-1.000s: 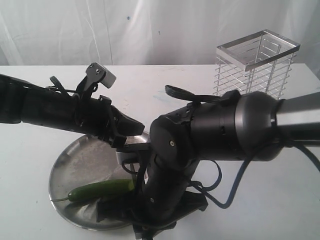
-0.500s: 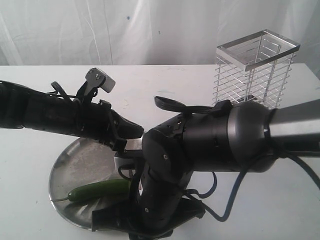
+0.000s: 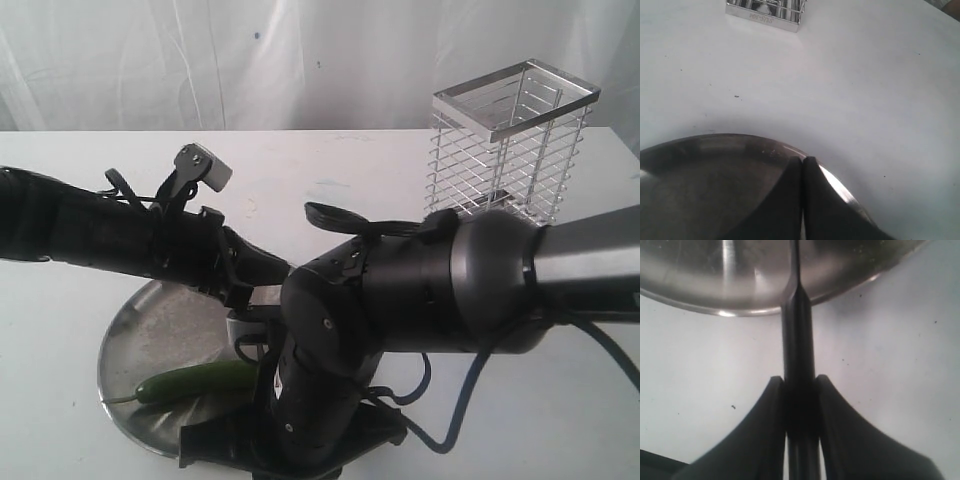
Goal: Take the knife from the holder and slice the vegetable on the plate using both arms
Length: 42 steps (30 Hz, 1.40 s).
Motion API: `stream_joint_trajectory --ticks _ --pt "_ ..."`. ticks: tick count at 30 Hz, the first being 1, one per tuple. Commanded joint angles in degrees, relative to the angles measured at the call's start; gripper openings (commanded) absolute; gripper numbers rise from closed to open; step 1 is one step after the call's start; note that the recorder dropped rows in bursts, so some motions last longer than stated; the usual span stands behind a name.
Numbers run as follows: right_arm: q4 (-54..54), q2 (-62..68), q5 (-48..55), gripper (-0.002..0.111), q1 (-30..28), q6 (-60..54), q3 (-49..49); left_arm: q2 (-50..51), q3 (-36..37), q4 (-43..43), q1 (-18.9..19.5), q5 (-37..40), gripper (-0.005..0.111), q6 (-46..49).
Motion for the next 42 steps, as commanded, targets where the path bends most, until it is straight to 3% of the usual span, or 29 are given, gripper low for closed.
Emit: stream_joint_trajectory --ticks 1,38,42 --pt "-0.8 -0.9 -2.9 0.000 0.4 -0.4 -0.6 1.5 0.6 2.6 -0.2 -0.9 0.000 1.2" --pt "-1.2 -0.9 -10.4 0.000 1.5 -0.7 -0.6 1.9 0.6 3.3 -0.2 -2.3 0.000 1.2" --pt "-7.0 -0.9 -12.4 0.000 1.5 4.9 -0.6 1.9 0.6 3.3 -0.2 -2.2 0.000 0.6"
